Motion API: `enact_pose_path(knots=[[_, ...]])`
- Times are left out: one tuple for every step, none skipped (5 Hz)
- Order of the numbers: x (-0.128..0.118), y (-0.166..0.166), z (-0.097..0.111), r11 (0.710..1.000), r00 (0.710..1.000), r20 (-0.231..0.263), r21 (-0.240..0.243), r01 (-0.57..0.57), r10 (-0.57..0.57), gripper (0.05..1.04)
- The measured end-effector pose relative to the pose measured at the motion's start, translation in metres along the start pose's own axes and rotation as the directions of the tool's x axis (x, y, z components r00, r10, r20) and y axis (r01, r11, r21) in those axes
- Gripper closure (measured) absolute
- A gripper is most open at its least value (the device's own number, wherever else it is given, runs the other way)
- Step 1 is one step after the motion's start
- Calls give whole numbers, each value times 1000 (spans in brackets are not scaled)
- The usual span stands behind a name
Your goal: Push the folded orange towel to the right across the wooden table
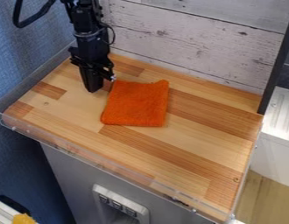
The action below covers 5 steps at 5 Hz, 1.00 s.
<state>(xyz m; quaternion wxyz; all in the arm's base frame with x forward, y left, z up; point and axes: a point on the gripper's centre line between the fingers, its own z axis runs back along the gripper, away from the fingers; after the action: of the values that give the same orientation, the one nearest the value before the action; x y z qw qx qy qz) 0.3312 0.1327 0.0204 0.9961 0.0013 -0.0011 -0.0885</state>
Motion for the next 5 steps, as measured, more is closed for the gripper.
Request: enact_pose_path(knots=[[-3, -2, -3, 1000, 1000, -10, -7, 3, -3, 1024], [-7, -4, -7, 1000, 1000, -18, -11, -9, 9, 1024], [-5, -21, -11, 1000, 1000, -20, -5, -22, 22, 1025], [1, -45, -11, 999, 999, -22, 5, -45, 45, 1025], [7, -69, -12, 997, 997, -21, 13, -76, 77, 1025]])
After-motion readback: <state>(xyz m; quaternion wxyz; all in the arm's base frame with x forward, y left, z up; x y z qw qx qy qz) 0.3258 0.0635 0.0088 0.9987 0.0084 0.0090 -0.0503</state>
